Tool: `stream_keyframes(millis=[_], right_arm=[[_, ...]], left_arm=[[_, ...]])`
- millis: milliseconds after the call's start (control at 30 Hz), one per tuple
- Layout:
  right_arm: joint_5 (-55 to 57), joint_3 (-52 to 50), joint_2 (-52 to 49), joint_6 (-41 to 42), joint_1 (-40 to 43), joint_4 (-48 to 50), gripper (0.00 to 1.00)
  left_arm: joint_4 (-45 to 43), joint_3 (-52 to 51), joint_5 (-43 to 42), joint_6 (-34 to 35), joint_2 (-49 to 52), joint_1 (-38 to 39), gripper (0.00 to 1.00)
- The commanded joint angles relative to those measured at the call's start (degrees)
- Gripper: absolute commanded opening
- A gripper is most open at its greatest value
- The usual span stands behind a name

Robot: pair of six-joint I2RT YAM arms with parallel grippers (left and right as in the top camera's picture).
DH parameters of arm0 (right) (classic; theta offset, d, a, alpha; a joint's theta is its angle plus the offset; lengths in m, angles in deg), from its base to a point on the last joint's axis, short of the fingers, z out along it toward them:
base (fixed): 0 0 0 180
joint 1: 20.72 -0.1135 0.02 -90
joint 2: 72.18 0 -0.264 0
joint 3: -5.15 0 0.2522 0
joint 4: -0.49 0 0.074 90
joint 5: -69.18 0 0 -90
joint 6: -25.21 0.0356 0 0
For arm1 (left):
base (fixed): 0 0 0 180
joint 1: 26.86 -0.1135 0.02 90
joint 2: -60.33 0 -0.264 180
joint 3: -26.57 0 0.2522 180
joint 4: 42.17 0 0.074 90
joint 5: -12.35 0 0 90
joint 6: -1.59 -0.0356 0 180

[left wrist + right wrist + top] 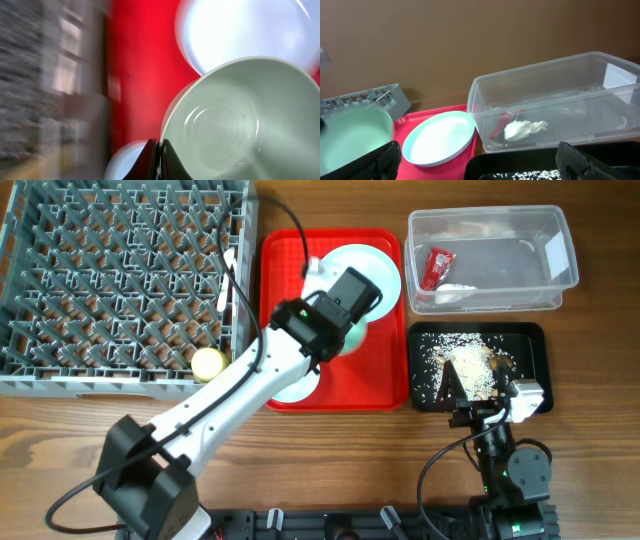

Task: Sort waste into correct bins and load items into the dishwasher rack
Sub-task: 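Reach the left gripper to the green bowl and grasp its rim, then carry the green bowl to the rack and set it upright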

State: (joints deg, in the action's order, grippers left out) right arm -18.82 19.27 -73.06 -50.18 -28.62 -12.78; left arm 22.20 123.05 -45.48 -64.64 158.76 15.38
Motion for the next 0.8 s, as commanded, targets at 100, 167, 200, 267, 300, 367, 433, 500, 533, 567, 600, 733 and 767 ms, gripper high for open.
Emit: stream_keyframes(millis=[100,167,200,267,300,367,433,500,533,567,600,733,767], right_arm=[[1.0,-0.1,0.6,-0.9,0.4,0.3,1.0],[1.0,-0.1,0.6,-0.9,0.4,0.3,1.0],[1.0,-0.1,0.6,-0.9,0.4,0.3,1.0],[1.0,-0.1,0.6,-0.9,0.4,0.3,1.0],[1.0,-0.1,0.6,-0.9,0.4,0.3,1.0],[1.0,-0.1,0.6,-0.9,0.4,0.3,1.0],[1.0,-0.1,0.6,-0.9,0.4,0.3,1.0],[1.0,-0.1,0.6,-0.9,0.4,0.3,1.0],[1.0,-0.1,0.6,-0.9,0.4,0.3,1.0],[1.0,-0.1,0.6,-0.9,0.4,0.3,1.0],[1.0,-0.1,0.6,-0.9,0.4,0.3,1.0],[1.0,-0.1,0.6,-0.9,0.4,0.3,1.0],[1.0,-0.1,0.6,-0.9,0.4,0.3,1.0]], left_arm=[[-5.3,2.8,34.9,-8.6,-1.0,-6.5,0.04],[-9.7,2.8,35.0,-11.9,-0.7,-10.4,0.04],[-11.1,2.8,35.0,-12.3,-0.4,-11.9,0.04],[-13.9,2.8,34.8,-14.5,0.3,-15.3,0.04],[-16.0,2.8,34.8,-16.6,1.0,-17.6,0.04],[-19.4,2.8,34.8,-20.9,2.5,-20.7,0.04],[-22.9,2.8,34.8,-24.0,4.1,-22.8,0.04],[-27.3,2.8,34.8,-28.4,5.9,-23.8,0.04],[-29.7,2.8,34.8,-30.8,6.9,-24.1,0.04],[-32.1,2.8,34.8,-33.2,7.8,-24.1,0.04],[-34.4,2.8,34.8,-35.7,8.8,-24.1,0.04],[-41.1,2.8,35.3,-42.4,11.9,-24.0,0.04],[-42.4,2.8,35.5,-43.8,12.7,-24.1,0.04]])
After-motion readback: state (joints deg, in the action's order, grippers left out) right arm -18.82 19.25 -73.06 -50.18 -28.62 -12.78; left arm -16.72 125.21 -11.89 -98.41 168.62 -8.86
